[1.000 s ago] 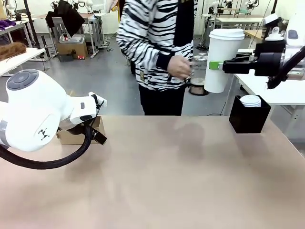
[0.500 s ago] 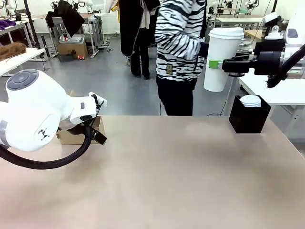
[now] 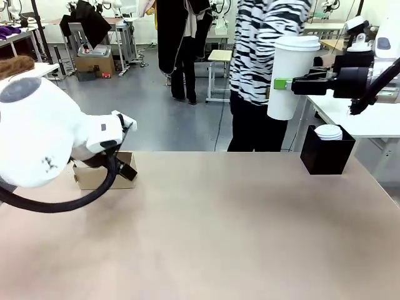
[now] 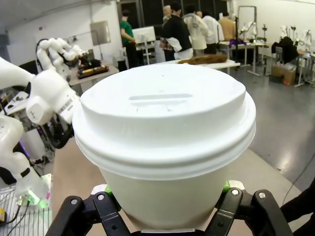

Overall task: Pour a drink into a cup and package it in a carrier.
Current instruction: Position the Cup Carrier in the center of the table.

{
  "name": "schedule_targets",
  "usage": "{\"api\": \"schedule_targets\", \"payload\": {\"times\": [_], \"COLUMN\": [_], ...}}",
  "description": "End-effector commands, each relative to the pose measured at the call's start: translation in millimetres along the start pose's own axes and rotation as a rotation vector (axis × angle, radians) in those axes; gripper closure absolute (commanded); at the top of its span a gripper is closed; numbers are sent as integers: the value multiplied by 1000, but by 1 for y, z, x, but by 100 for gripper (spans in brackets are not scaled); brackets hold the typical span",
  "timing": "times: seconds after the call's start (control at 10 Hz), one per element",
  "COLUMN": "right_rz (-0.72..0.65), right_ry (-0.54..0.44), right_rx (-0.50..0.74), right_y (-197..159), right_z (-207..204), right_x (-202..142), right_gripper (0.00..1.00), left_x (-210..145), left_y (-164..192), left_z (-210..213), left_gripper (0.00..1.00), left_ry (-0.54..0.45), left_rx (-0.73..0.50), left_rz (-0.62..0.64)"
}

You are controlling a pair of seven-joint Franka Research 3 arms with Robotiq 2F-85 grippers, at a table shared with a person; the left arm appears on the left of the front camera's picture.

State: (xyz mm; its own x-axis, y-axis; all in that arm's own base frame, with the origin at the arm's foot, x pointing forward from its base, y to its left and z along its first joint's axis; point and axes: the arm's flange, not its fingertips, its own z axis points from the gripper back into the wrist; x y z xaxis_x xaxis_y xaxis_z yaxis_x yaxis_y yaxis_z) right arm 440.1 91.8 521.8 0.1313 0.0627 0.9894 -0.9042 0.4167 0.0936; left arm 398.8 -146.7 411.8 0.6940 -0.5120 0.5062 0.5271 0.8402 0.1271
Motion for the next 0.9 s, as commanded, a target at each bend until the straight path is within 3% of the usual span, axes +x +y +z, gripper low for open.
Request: {"api": "schedule_targets", "payload": {"times": [0.0,0.4,0.8], "right_rz": [19,19,19], "right_ry": [-17,-17,-17], "right_rx": [0,0,0], "right_y": [-2,-2,-2], "right_z": [-4,-4,-4], "right_x": [3,3,3], "right_gripper": [19,19,19], "left_x": [15,60,113], "left_y": [9,45,88], "left_z": [51,131,113], "left_gripper": [0,0,0], "left_ry": [34,151,242], "left_rx": [-22,33,60], "left_rz": [73,231,364]}}
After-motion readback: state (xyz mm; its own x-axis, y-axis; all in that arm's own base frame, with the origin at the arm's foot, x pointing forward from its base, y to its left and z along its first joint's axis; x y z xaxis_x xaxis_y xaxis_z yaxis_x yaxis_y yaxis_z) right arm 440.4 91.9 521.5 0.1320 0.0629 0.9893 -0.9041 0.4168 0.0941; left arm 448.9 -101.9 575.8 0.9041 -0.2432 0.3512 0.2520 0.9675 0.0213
